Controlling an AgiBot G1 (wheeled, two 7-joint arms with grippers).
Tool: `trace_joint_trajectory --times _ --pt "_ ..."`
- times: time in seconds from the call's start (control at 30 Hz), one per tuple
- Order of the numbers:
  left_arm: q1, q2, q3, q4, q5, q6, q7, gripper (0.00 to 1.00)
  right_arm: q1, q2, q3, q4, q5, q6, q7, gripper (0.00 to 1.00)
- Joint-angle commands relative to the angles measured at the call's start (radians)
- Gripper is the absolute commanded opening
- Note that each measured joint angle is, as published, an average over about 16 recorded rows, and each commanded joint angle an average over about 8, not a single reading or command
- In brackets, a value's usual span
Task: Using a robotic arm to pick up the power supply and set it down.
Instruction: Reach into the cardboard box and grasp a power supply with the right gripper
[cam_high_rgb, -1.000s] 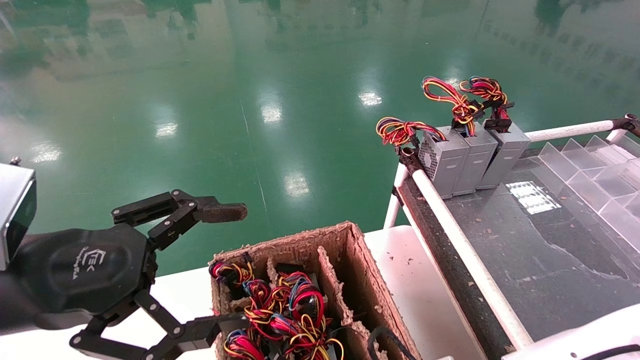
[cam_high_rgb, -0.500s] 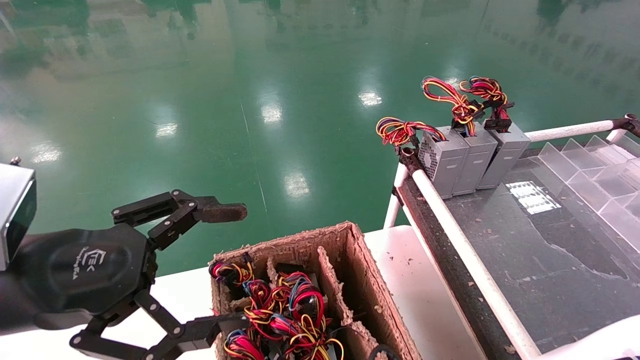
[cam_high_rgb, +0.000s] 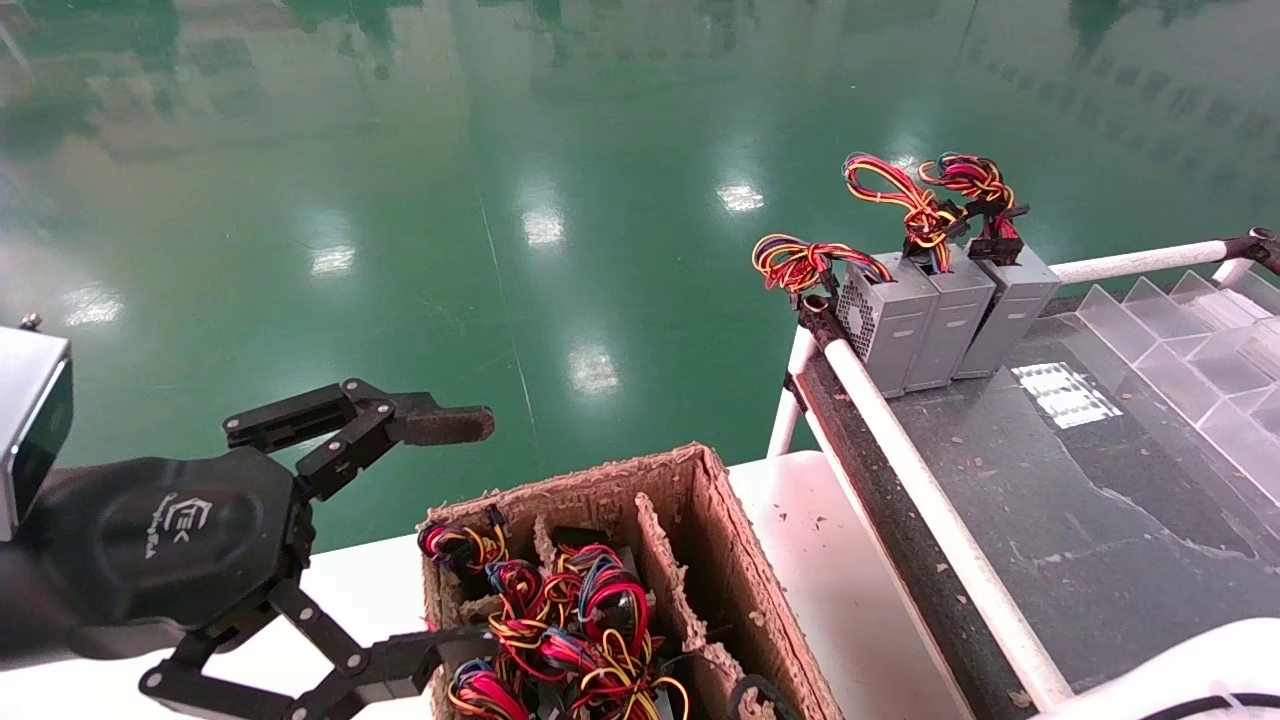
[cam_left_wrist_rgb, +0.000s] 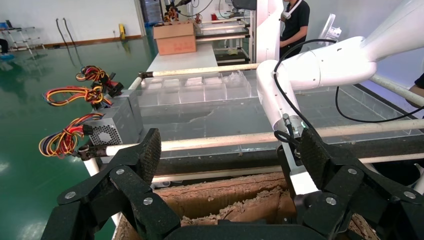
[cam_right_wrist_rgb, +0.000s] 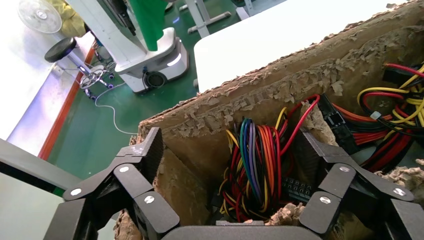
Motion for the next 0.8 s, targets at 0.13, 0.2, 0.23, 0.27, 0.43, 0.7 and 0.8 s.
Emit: trace_joint_trajectory --times 0.13,0.2,0.23,0.27,0.43,0.7,0.8 --pt "0.000 0.000 0.000 0.000 0.000 0.000 0.000 1.00 0.001 -0.004 -0.006 -0.004 -0.010 0.008 -0.002 0.00" --pt "0.000 0.000 0.000 0.000 0.000 0.000 0.000 1.00 0.001 -0.004 -0.006 -0.005 -0.012 0.012 -0.002 0.00" --pt "0.000 0.000 0.000 0.000 0.000 0.000 0.000 1.00 0.001 -0.004 -0.006 -0.005 -0.013 0.014 -0.003 0.00" --pt "0.000 0.000 0.000 0.000 0.000 0.000 0.000 1.00 0.001 -0.004 -0.006 -0.005 -0.015 0.016 -0.004 0.00" --pt "0.000 0.000 0.001 0.000 0.000 0.000 0.000 1.00 0.003 -0.003 -0.007 -0.003 -0.026 0.026 -0.009 0.00" --pt "0.000 0.000 0.001 0.000 -0.001 0.000 0.000 1.00 0.001 -0.001 -0.007 0.004 -0.030 0.032 -0.010 0.00" --pt "0.000 0.000 0.001 0.000 -0.001 0.000 0.001 1.00 0.001 0.000 -0.006 0.005 -0.028 0.031 -0.012 0.00"
